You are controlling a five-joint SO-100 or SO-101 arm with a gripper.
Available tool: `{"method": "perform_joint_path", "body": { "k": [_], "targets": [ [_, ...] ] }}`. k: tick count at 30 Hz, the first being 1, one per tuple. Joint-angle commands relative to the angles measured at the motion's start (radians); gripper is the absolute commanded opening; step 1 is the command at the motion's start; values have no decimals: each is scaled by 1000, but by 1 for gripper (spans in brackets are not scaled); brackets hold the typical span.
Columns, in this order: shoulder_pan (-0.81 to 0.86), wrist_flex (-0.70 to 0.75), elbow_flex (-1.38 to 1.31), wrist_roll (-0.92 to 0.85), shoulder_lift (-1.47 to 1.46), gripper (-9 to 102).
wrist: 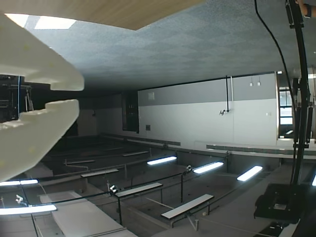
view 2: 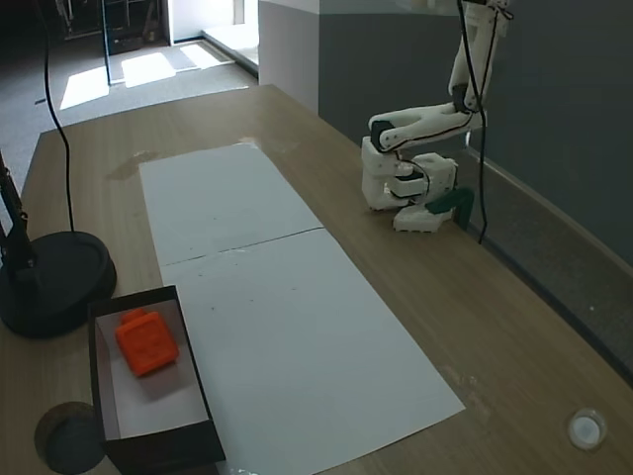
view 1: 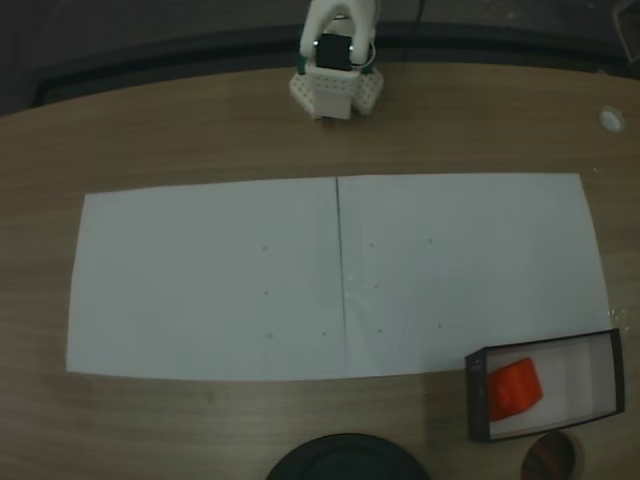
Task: Grab a orange square and put it in the box.
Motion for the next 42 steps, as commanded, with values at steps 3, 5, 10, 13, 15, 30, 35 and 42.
{"method": "perform_joint_path", "body": {
  "k": [3, 5, 10, 13, 15, 30, 35, 42],
  "targets": [
    [-2, -135, 284, 0, 202, 0],
    [-2, -204, 382, 0, 259, 0],
    [-2, -411, 680, 0, 347, 0],
    [-2, -525, 857, 0, 377, 0],
    [-3, -595, 971, 0, 393, 0],
    [-97, -726, 1700, 0, 472, 0],
    [-97, -683, 1767, 0, 471, 0],
    [-97, -426, 1758, -71, 471, 0]
  ]
}}
